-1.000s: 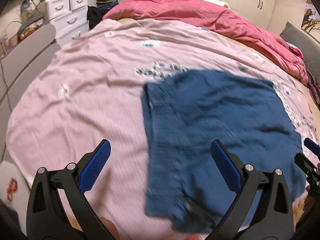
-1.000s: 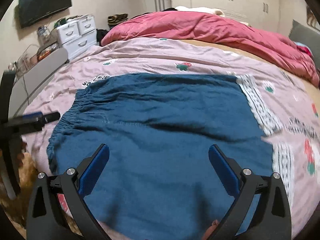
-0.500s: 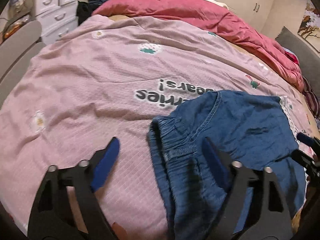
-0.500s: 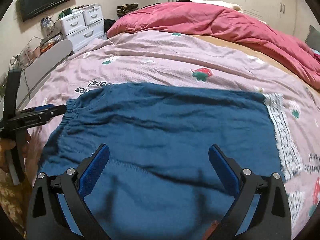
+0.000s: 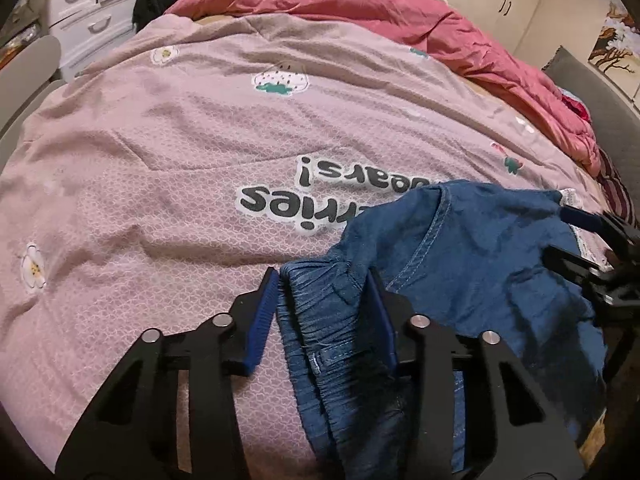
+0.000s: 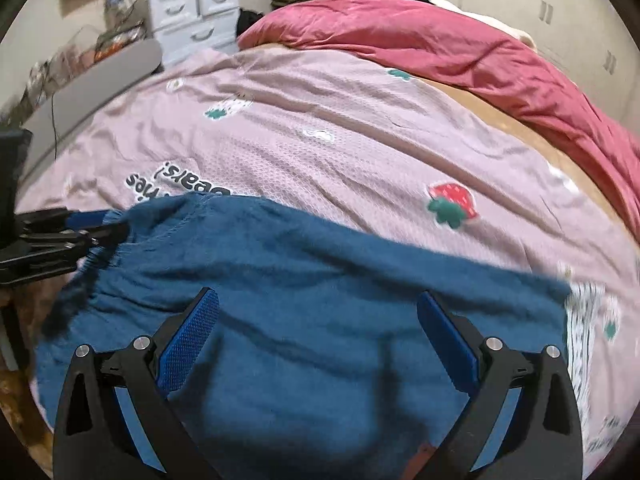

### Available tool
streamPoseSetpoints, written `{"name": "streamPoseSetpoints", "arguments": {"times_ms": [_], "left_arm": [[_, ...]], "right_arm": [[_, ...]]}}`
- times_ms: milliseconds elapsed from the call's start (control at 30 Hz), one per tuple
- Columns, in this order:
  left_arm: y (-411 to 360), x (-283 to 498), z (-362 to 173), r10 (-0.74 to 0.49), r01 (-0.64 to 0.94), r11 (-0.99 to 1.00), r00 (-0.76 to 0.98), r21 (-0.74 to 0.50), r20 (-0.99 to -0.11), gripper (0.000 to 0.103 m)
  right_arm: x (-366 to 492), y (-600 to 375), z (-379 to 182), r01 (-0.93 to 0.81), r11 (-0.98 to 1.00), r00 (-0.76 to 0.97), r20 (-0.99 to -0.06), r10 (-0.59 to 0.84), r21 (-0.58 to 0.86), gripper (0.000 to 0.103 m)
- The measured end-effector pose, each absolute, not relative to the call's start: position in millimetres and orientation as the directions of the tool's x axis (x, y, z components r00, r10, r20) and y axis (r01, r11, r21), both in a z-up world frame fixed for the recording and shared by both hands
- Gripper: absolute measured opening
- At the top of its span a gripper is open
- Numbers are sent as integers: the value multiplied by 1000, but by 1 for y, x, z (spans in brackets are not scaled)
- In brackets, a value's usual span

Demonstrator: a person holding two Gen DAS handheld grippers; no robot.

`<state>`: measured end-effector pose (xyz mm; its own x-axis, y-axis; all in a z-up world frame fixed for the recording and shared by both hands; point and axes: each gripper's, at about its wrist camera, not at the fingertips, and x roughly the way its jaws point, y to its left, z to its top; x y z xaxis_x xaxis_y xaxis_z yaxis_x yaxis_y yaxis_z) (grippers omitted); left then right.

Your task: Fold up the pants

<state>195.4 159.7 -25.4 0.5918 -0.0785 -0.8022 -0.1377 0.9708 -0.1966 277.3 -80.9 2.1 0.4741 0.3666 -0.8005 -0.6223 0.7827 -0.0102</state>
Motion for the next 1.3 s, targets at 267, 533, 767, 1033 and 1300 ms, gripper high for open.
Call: {"name": "streamPoseSetpoints", "arguments": {"times_ms": [267,533,767,1033,1300], "left_arm": [[153,170,4,-77,-96,976,682,-194,-727,27],[138,153,11,-31,-87,987,718,-134,-695,27],[138,146,10,-10,-105,987,729,-126,-684,27],[133,115,24,-47,-80,982,777,-173,-627,27],[120,63,37,-146,14,974,805,-228,-575,27]], "right_arm": [[300,-45,3,-753,641,455,-820,347,-147,99],[313,-22,-4,-833,526,386,-860,332,-171,98],[303,-25,-6,-852,523,283,-859,426,-21,16],[230,-89,36,-805,589,357,-739,571,66,14],[139,-131,42,-782,600,334,-698,634,171,14]]}}
